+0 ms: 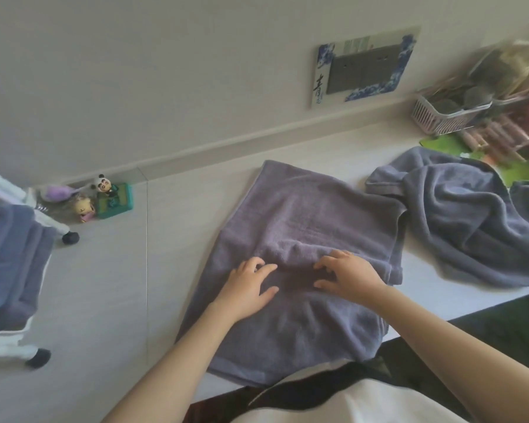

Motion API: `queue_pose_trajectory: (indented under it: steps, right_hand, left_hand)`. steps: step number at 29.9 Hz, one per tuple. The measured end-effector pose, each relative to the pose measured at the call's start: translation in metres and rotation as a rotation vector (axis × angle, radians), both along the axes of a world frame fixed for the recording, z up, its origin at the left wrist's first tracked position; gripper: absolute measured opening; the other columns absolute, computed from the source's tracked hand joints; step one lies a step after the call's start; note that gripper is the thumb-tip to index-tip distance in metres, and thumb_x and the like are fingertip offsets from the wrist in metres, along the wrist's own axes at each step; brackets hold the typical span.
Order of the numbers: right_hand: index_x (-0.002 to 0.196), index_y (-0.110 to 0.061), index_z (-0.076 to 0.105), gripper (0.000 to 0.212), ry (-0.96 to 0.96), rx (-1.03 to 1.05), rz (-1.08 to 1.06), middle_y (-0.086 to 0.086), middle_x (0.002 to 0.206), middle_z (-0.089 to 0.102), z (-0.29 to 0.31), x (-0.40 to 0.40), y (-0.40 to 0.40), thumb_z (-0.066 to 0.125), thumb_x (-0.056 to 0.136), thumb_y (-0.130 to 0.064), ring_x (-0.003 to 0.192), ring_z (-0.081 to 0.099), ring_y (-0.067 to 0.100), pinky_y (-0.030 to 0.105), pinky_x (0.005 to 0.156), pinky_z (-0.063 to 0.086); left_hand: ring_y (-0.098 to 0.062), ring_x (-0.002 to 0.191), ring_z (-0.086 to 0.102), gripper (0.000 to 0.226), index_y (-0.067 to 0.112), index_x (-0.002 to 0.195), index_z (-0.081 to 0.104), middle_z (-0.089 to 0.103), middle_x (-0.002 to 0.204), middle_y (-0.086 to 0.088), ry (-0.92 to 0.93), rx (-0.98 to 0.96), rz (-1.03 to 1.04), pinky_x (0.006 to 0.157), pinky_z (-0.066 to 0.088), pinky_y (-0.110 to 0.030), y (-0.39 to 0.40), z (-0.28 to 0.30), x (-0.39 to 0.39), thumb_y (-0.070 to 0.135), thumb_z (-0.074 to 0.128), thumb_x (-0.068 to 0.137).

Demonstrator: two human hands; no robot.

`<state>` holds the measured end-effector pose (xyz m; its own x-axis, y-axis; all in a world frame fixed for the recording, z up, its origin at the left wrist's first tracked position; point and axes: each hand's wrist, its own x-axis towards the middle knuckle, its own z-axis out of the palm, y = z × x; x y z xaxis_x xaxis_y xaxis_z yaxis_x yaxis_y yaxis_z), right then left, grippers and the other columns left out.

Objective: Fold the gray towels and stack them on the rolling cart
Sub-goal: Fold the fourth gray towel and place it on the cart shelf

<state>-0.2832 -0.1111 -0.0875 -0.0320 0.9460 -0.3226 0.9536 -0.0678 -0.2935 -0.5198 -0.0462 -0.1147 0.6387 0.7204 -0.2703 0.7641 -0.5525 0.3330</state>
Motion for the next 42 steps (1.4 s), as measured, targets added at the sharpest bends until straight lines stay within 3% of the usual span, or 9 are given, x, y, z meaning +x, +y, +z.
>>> queue_pose_trajectory:
  steps: [6, 14, 20, 24, 27, 31, 35, 39, 42]
  right_hand:
    - [0.133, -0.028, 0.047, 0.049, -0.067, 0.116, -0.099, -0.001, 0.125, 0.047, -0.005, 0.015, 0.011, 0.052, 0.089, -0.050, 0.117, 0.039, 0.021, 0.028, 0.095, 0.034]
    - [0.131, -0.028, 0.049, 0.052, -0.090, 0.128, -0.282, 0.001, 0.133, 0.043, -0.017, 0.045, 0.029, 0.054, 0.086, -0.054, 0.124, 0.033, 0.026, 0.036, 0.103, 0.023]
    - [0.128, -0.007, 0.053, 0.060, -0.065, 0.270, -0.764, 0.024, 0.133, 0.043, -0.020, 0.066, 0.053, 0.072, 0.079, -0.035, 0.116, 0.040, 0.046, 0.051, 0.095, 0.035]
    - [0.137, -0.007, 0.037, 0.068, 0.027, 0.236, -1.052, 0.023, 0.137, 0.033, -0.019, 0.082, 0.074, 0.064, 0.083, -0.039, 0.119, 0.035, 0.043, 0.049, 0.097, 0.034]
    - [0.131, -0.005, 0.038, 0.066, 0.080, 0.272, -1.259, 0.019, 0.136, 0.032, -0.021, 0.089, 0.086, 0.066, 0.082, -0.039, 0.120, 0.034, 0.040, 0.049, 0.095, 0.036]
    - [0.125, -0.005, 0.036, 0.058, 0.313, 0.327, -1.498, 0.019, 0.130, 0.037, -0.020, 0.097, 0.086, 0.067, 0.084, -0.033, 0.117, 0.042, 0.038, 0.046, 0.094, 0.037]
    - [0.120, -0.001, 0.039, 0.061, 0.618, 0.270, -1.717, 0.017, 0.113, 0.054, -0.026, 0.108, 0.085, 0.068, 0.082, -0.039, 0.111, 0.052, 0.033, 0.039, 0.094, 0.042]
    - [0.106, 0.000, 0.055, 0.060, 0.684, 0.166, -1.742, 0.014, 0.107, 0.060, -0.027, 0.114, 0.088, 0.069, 0.076, -0.051, 0.103, 0.055, 0.031, 0.038, 0.088, 0.046]
    - [0.084, -0.007, 0.059, 0.042, 1.010, 0.295, -1.689, 0.004, 0.092, 0.063, -0.021, 0.114, 0.094, 0.074, 0.074, -0.045, 0.089, 0.057, 0.019, 0.032, 0.080, 0.049]
  left_hand:
    - [-0.020, 0.111, 0.048, 0.039, 0.021, 0.129, 0.054, 0.048, 0.117, -0.003, -0.105, 0.046, 0.070, 0.096, 0.038, -0.029, 0.025, 0.007, 0.023, 0.037, 0.052, 0.093]
    - [-0.019, 0.110, 0.048, 0.037, 0.018, 0.129, 0.053, 0.045, 0.123, -0.002, -0.151, 0.038, 0.075, 0.091, 0.039, -0.026, 0.084, 0.013, 0.065, 0.032, 0.051, 0.094]
    - [-0.030, 0.127, 0.040, 0.043, 0.010, 0.132, 0.051, 0.043, 0.137, -0.013, -0.095, 0.091, 0.164, 0.105, 0.029, -0.032, 0.144, 0.007, 0.097, 0.030, 0.051, 0.094]
    - [-0.035, 0.140, 0.020, 0.056, 0.011, 0.146, 0.032, 0.016, 0.155, -0.018, 0.015, 0.003, 0.314, 0.113, 0.019, -0.039, 0.185, 0.004, 0.120, 0.035, 0.045, 0.097]
    - [-0.036, 0.139, 0.022, 0.063, 0.008, 0.148, 0.024, 0.018, 0.154, -0.019, 0.014, -0.072, 0.460, 0.112, 0.021, -0.042, 0.211, 0.004, 0.135, 0.038, 0.044, 0.096]
    - [-0.036, 0.124, 0.046, 0.052, 0.005, 0.134, 0.043, 0.049, 0.135, -0.018, -0.099, -0.086, 0.685, 0.100, 0.035, -0.043, 0.232, 0.008, 0.147, 0.037, 0.049, 0.094]
    - [-0.040, 0.098, 0.061, 0.049, -0.004, 0.079, 0.060, 0.063, 0.106, -0.029, -0.286, -0.248, 0.782, 0.081, 0.047, -0.040, 0.245, 0.014, 0.155, 0.042, 0.052, 0.092]
    - [-0.025, 0.089, 0.062, 0.046, -0.001, 0.112, 0.059, 0.065, 0.113, -0.014, -0.441, -0.640, 0.968, 0.065, 0.046, -0.024, 0.254, 0.027, 0.163, 0.039, 0.058, 0.092]
    - [-0.010, 0.040, 0.062, 0.026, 0.003, 0.088, 0.062, 0.065, 0.049, -0.003, -0.526, -0.934, 1.014, 0.043, 0.045, -0.020, 0.255, 0.046, 0.165, 0.029, 0.059, 0.093]
